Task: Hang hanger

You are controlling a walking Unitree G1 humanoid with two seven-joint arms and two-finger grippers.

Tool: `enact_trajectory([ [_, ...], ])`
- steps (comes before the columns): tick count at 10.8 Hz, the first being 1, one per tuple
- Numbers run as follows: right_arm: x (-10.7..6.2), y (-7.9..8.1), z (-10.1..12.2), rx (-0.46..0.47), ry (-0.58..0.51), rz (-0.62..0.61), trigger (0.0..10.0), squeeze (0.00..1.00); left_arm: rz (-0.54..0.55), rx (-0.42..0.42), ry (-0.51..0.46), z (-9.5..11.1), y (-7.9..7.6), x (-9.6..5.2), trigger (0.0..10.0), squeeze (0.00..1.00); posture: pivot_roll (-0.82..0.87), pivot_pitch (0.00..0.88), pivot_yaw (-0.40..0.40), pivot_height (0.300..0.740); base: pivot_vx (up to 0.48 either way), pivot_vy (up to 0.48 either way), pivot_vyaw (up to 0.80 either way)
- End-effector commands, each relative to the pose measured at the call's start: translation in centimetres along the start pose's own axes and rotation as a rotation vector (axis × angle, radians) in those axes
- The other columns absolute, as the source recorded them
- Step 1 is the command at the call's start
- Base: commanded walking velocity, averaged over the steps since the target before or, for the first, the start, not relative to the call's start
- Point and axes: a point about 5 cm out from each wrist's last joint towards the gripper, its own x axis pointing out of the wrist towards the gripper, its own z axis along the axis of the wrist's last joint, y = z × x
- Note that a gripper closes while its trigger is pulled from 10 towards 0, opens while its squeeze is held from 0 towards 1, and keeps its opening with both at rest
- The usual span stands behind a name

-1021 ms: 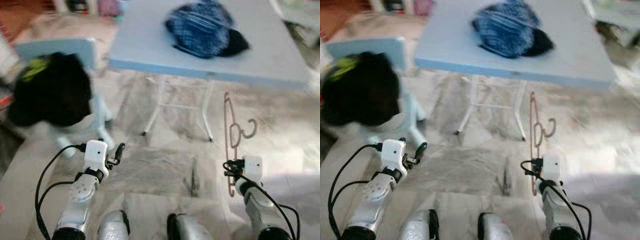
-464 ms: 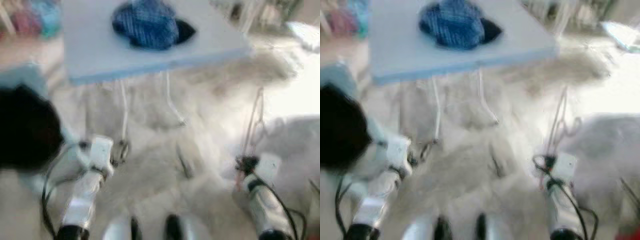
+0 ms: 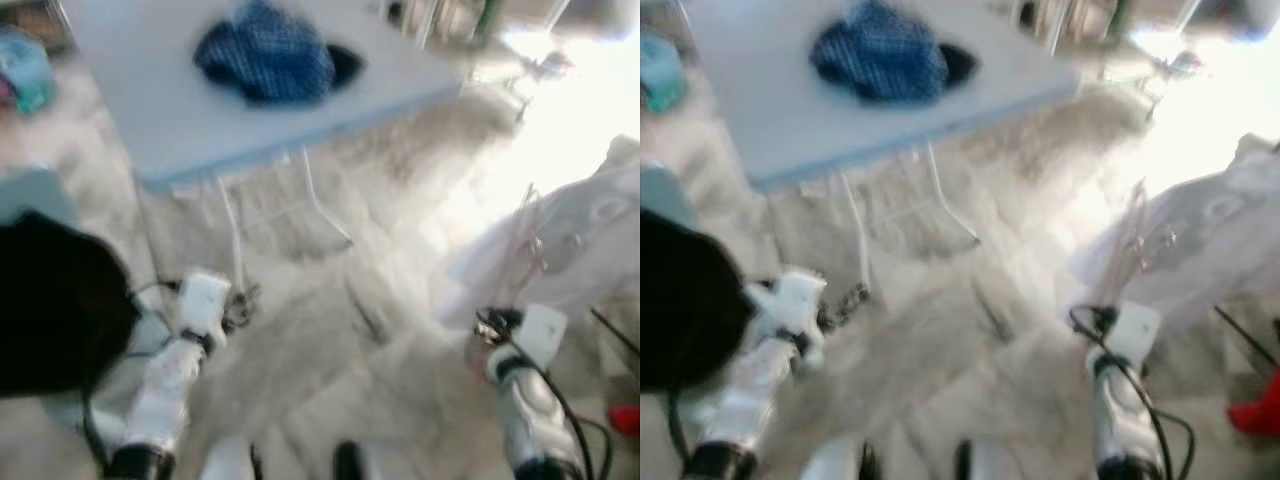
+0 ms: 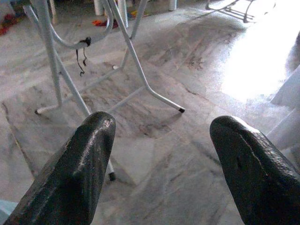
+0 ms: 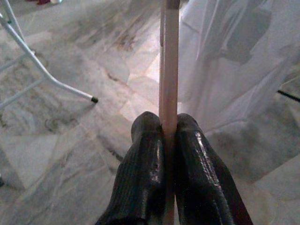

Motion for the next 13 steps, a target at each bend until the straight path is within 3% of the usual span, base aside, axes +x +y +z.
enact_trajectory([
  [1, 0.1, 0.3, 0.0, -0.003, 0.008, 0.001, 10.0, 0.00, 0.023, 0.013, 0.026, -0.6, 0.6, -0.6, 10.0, 0.00, 0.00, 0.123, -0.054, 0.740, 0.000, 0.000, 0.00],
  [3, -0.2, 2.0, -0.1, -0.104, -0.014, 0.052, 10.0, 0.00, 0.116, -0.074, 0.011, -0.8, 1.8, -1.3, 10.0, 0.00, -0.01, 0.137, -0.032, 0.740, 0.000, 0.000, 0.00],
  [4, -0.4, 2.5, -0.5, -0.027, 0.026, 0.063, 10.0, 0.00, 0.154, -0.093, -0.008, -0.8, 2.1, -1.4, 10.0, 0.00, -0.01, 0.142, -0.028, 0.740, 0.000, 0.000, 0.00],
  [5, -1.0, 2.8, -0.1, -0.114, -0.048, 0.089, 10.0, 0.00, 0.135, -0.121, -0.016, -0.6, 1.9, -1.5, 10.0, 0.00, -0.02, 0.149, -0.028, 0.740, 0.000, 0.000, 0.00],
  [7, -1.4, 2.0, -0.7, -0.064, -0.023, 0.043, 10.0, 0.00, 0.113, -0.159, -0.027, -0.5, 1.3, -1.5, 10.0, 0.00, -0.02, 0.135, -0.030, 0.740, 0.326, 0.000, 0.00],
  [9, -1.4, 1.5, -0.3, -0.069, -0.041, 0.017, 10.0, 0.00, 0.099, -0.168, -0.029, -0.5, 0.9, -1.5, 10.0, 0.00, -0.02, 0.130, -0.034, 0.740, 0.433, 0.000, -0.80],
  [13, -0.7, 1.0, 0.1, -0.083, -0.032, -0.039, 10.0, 0.00, 0.098, -0.203, -0.060, 0.4, 1.6, -0.8, 10.0, 0.00, -0.01, 0.130, -0.051, 0.740, 0.417, 0.067, -0.80],
])
